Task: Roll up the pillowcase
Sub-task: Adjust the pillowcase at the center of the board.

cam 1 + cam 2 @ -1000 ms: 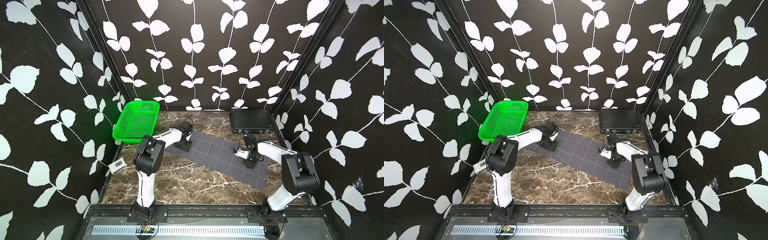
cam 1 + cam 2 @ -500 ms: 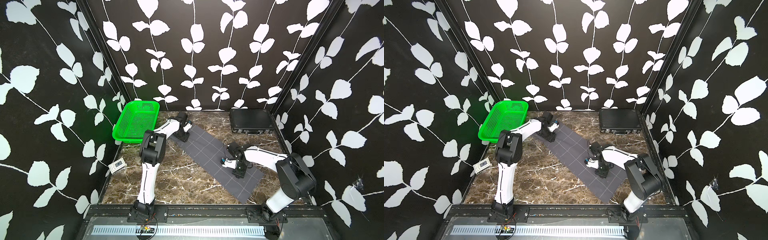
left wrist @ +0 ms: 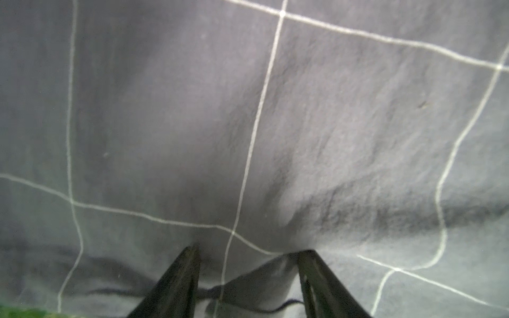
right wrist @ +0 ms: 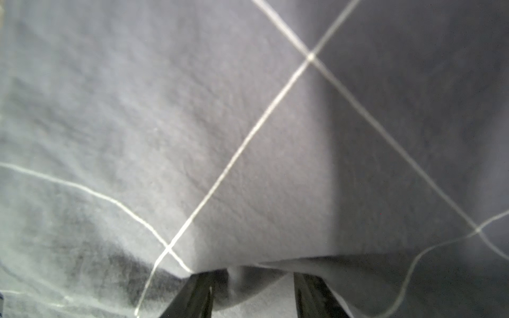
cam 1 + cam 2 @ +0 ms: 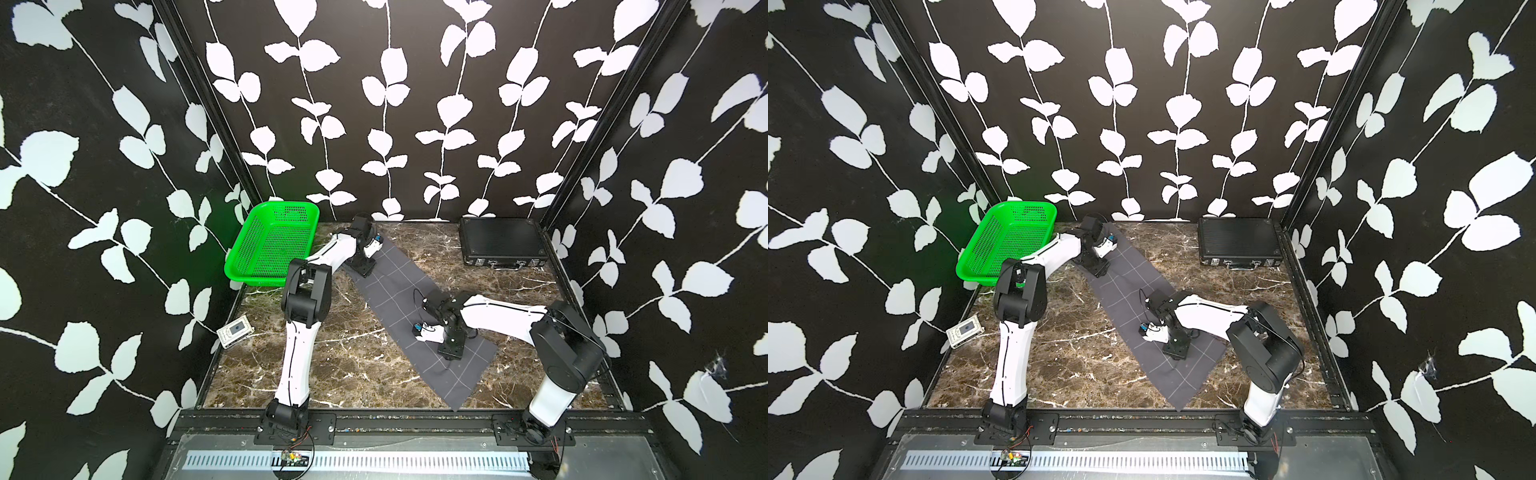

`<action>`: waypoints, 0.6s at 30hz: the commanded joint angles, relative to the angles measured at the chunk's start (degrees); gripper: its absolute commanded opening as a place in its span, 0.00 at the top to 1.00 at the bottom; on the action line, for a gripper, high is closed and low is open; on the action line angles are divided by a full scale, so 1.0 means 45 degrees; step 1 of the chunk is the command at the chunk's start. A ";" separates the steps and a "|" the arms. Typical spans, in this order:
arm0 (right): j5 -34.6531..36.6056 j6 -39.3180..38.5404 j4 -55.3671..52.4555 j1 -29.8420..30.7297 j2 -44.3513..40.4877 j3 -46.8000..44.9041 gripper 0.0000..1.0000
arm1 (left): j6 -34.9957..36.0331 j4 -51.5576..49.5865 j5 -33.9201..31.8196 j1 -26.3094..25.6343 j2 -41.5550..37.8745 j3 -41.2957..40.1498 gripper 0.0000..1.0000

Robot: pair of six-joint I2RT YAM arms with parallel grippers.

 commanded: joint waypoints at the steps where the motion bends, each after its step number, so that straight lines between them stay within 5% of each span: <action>1: -0.0197 -0.0502 -0.0284 0.0094 -0.0799 0.0315 0.51 | 0.1150 0.0393 -0.0267 0.0134 0.0036 -0.0260 0.41; 11: -0.0344 -0.4788 -0.0617 0.0090 -0.5621 -0.2326 0.49 | 0.1188 0.2123 0.1529 -0.0012 -0.3120 -0.2061 0.37; 18: -0.1168 -0.7460 -0.1939 0.0148 -0.8441 -0.4019 0.48 | 0.0603 0.2957 0.2880 -0.1341 -0.6079 -0.5113 0.36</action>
